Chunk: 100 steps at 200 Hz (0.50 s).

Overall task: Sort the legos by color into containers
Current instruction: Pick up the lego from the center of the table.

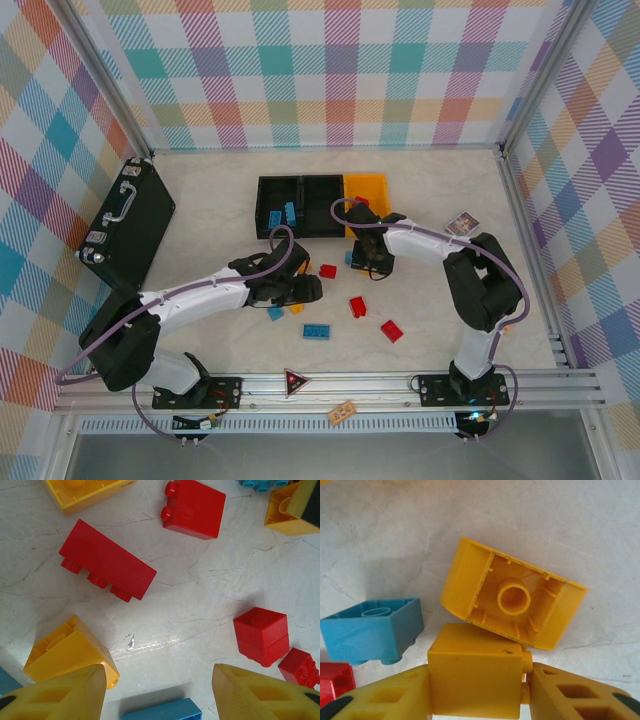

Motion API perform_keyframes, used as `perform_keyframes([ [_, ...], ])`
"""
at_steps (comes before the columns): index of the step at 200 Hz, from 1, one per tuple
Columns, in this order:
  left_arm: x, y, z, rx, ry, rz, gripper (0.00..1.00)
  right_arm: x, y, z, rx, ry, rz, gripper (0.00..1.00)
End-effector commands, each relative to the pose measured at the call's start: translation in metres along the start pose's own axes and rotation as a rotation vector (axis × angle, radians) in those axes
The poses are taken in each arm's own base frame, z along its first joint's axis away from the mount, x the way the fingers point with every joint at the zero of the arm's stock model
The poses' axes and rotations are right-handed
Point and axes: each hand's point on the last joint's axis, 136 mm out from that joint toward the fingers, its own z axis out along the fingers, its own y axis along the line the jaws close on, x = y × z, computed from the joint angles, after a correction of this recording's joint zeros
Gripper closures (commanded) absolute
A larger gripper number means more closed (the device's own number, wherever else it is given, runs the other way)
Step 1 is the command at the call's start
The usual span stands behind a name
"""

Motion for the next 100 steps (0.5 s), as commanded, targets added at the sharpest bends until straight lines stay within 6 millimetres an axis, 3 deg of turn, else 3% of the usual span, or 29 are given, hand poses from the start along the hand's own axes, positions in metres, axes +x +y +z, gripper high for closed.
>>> perform_keyframes([
  [1, 0.0, -0.004, 0.002, 0.0, -0.004, 0.016, 0.42, 0.006, -0.004, 0.003, 0.002, 0.02, 0.006, 0.6],
  [52, -0.001, -0.003, 0.001, -0.005, -0.013, 0.007, 0.42, 0.002, -0.004, -0.027, -0.039, -0.025, -0.013, 0.69],
  [100, -0.009, 0.004, -0.007, -0.033, -0.074, -0.052, 0.42, -0.011, 0.014, -0.062, -0.117, -0.08, -0.056, 0.68],
])
